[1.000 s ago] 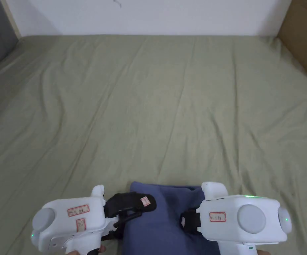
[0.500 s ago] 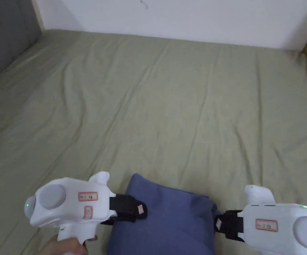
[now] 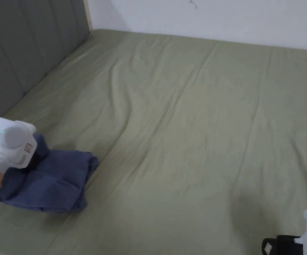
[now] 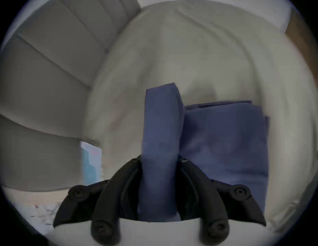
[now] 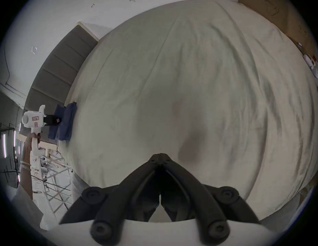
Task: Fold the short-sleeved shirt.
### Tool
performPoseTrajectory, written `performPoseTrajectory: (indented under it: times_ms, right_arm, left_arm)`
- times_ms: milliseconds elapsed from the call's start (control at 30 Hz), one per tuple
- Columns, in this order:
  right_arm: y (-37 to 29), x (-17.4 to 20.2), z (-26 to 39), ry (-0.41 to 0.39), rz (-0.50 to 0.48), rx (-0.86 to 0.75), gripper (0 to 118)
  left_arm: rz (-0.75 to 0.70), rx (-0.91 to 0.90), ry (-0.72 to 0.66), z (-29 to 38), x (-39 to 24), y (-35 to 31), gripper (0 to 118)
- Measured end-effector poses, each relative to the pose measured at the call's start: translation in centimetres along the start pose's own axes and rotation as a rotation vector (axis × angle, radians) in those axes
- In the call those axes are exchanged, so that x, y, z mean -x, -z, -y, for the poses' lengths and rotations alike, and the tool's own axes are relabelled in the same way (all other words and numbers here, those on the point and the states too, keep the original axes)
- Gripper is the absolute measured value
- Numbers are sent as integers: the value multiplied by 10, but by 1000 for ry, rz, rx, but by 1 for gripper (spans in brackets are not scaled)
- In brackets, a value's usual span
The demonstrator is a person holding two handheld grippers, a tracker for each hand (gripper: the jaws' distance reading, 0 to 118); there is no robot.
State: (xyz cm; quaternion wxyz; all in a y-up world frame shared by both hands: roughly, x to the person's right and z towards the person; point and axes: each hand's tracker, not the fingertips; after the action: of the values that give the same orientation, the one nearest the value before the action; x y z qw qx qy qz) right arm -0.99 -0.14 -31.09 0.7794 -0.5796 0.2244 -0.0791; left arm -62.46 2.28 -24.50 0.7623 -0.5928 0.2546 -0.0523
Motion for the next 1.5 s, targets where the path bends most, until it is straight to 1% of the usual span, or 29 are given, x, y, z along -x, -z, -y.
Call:
performPoseTrajectory:
  times_ms: [33, 67, 100, 133, 167, 200, 267, 300, 333, 367, 400, 433, 500, 567, 667, 767, 867, 900, 967, 1000, 1067, 1100, 1200, 1233, 1300, 1367, 1400, 1467, 1500]
  right_arm:
    - [2, 3, 0, -1, -3, 3, 0]
    - [4, 5, 0, -6, -7, 7, 0]
    - [4, 7, 0, -14, -9, 12, 0]
    - [5, 9, 0, -18, -9, 13, 0]
    - [4, 11, 0, -22, -12, 14, 0]
    - [4, 11, 0, -27, -21, 17, 0]
    - [4, 12, 0, -35, -23, 17, 0]
    - [3, 12, 0, -35, -19, 14, 0]
    - [2, 12, 1, -32, -21, 11, 0]
    - [1, 11, 1, -26, -28, 6, 0]
    - [-1, 11, 3, -21, -34, 0, 0]
    - [-4, 10, 4, -20, -41, -5, 0]
    - [-8, 10, 7, -21, -43, -15, 0]
    - [-14, 7, 11, -22, -47, -33, 0]
    - [-23, 5, 16, -13, -49, -70, 0]
    - [-35, 7, 20, -66, -17, -119, 0]
    - [-50, 7, 23, -84, -18, -173, 0]
    - [-55, 6, 23, -80, -26, -196, 0]
    - [-69, 3, 22, -72, -37, -245, 0]
    - [-75, 3, 22, -79, -20, -274, 0]
    - [-88, 6, 20, -120, 37, -324, 0]
    - [-97, 9, 19, -142, 79, -367, 0]
    - [-131, 23, 20, -221, 199, -549, 0]
    - [-145, 29, 20, -234, 247, -640, 0]
    - [-167, 41, 17, -244, 336, -763, 0]
    - [-184, 48, 12, -250, 349, -882, 0]
    - [-191, 52, 9, -247, 345, -909, 0]
    - [-201, 58, 3, -231, 353, -934, 0]
    - [-203, 60, 0, -227, 360, -954, 0]
  left_arm:
    - [-27, -1, -41, 0, 6, 3, 32]
    - [-20, -5, -116, 2, 14, 3, 43]
    - [20, -5, -160, 4, 20, 3, 61]
    - [47, -10, -213, 7, 25, 0, 91]
    - [74, -21, -261, 11, 28, -3, 107]
    - [104, -32, -281, 13, 30, -8, 113]
    - [109, -72, -283, 14, 30, -21, 112]
    - [107, -76, -269, 15, 26, -29, 111]
    - [108, -94, -255, 16, 21, -39, 99]
    - [135, -135, -240, 18, 13, -52, 72]
    - [168, -162, -236, 19, 6, -63, 31]
    - [218, -167, -220, 21, -4, -75, 0]
    - [290, -204, -225, 27, -29, -94, 0]
    - [353, -241, -180, 37, -60, -118, 0]
    - [401, -312, -173, 55, -103, -146, 0]
    - [469, -358, -184, 71, -142, -172, 0]
    - [441, -406, -132, 80, -178, -202, 0]
    - [414, -432, -84, 80, -190, -211, 0]
    - [359, -494, -39, 84, -210, -231, 0]
    - [366, -524, -38, 86, -218, -241, 0]
    - [416, -576, -69, 89, -231, -262, 0]
    - [416, -611, -92, 91, -237, -270, 0]
    - [337, -732, -123, 98, -253, -300, 0]
    - [329, -781, -120, 101, -256, -309, 0]
    - [331, -865, -139, 104, -262, -328, 0]
    - [280, -967, -122, 106, -268, -343, 0]
    - [240, -990, -130, 106, -271, -350, 0]
    - [243, -1038, -173, 105, -275, -360, 0]
    - [243, -1022, -180, 104, -275, -363, 0]
